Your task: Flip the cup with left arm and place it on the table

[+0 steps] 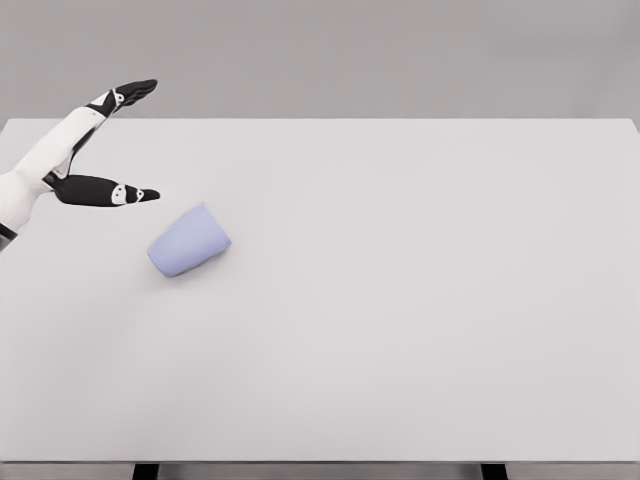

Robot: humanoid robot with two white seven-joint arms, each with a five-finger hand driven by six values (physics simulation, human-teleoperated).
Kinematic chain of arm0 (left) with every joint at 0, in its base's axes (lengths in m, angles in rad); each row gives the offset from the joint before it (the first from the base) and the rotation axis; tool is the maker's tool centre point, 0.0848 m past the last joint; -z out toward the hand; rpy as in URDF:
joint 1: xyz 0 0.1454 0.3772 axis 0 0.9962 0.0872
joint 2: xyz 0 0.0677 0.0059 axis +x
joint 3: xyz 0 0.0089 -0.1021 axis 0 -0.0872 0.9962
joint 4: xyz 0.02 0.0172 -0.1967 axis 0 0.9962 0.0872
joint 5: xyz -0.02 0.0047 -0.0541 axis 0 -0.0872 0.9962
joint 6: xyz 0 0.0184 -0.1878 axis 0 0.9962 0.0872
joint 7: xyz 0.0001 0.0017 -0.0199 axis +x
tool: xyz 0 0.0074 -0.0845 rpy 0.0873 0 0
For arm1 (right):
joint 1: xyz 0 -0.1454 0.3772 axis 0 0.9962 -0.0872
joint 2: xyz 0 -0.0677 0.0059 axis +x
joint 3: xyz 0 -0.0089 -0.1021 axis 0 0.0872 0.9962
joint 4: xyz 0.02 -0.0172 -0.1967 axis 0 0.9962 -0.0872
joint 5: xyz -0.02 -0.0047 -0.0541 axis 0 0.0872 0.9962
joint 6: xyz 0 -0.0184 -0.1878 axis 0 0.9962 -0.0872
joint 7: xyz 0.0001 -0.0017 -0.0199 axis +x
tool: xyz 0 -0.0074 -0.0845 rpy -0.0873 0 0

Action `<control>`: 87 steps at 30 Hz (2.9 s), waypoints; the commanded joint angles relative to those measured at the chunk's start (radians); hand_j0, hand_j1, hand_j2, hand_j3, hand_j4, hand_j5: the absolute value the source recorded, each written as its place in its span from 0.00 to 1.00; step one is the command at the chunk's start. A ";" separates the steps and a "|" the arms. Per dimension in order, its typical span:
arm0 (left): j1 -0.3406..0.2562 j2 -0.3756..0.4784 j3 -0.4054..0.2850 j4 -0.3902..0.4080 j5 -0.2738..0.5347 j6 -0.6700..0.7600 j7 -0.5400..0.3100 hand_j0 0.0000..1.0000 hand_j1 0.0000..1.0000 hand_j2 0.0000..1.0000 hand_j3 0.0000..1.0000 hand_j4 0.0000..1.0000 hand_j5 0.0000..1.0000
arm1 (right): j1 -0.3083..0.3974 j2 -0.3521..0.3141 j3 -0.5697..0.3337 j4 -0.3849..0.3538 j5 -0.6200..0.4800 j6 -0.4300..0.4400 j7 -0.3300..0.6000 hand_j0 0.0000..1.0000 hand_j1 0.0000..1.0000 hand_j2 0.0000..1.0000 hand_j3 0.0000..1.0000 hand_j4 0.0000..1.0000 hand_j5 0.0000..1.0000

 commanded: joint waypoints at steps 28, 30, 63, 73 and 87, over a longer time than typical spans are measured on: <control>0.025 0.072 -0.017 0.000 0.006 0.016 0.005 1.00 1.00 1.00 1.00 1.00 1.00 | 0.000 0.000 0.000 0.001 -0.001 -0.001 -0.002 1.00 1.00 1.00 1.00 1.00 1.00; 0.017 0.070 -0.034 -0.002 0.007 0.077 0.005 1.00 1.00 1.00 1.00 1.00 1.00 | 0.000 0.000 0.000 0.001 -0.001 0.000 -0.002 1.00 1.00 1.00 1.00 1.00 1.00; -0.218 0.188 -0.404 0.000 0.230 0.143 -0.002 1.00 1.00 1.00 1.00 1.00 1.00 | 0.000 0.000 0.000 0.001 -0.001 -0.001 -0.002 1.00 1.00 1.00 1.00 1.00 1.00; -0.221 0.162 -0.439 0.000 0.290 0.287 0.034 1.00 1.00 1.00 1.00 1.00 1.00 | 0.000 0.000 0.000 0.001 -0.001 0.000 -0.002 1.00 1.00 1.00 1.00 1.00 1.00; -0.219 0.085 -0.448 -0.002 0.286 0.399 0.142 1.00 1.00 1.00 1.00 1.00 1.00 | 0.000 0.000 0.000 0.001 0.000 -0.001 -0.002 1.00 1.00 1.00 1.00 1.00 1.00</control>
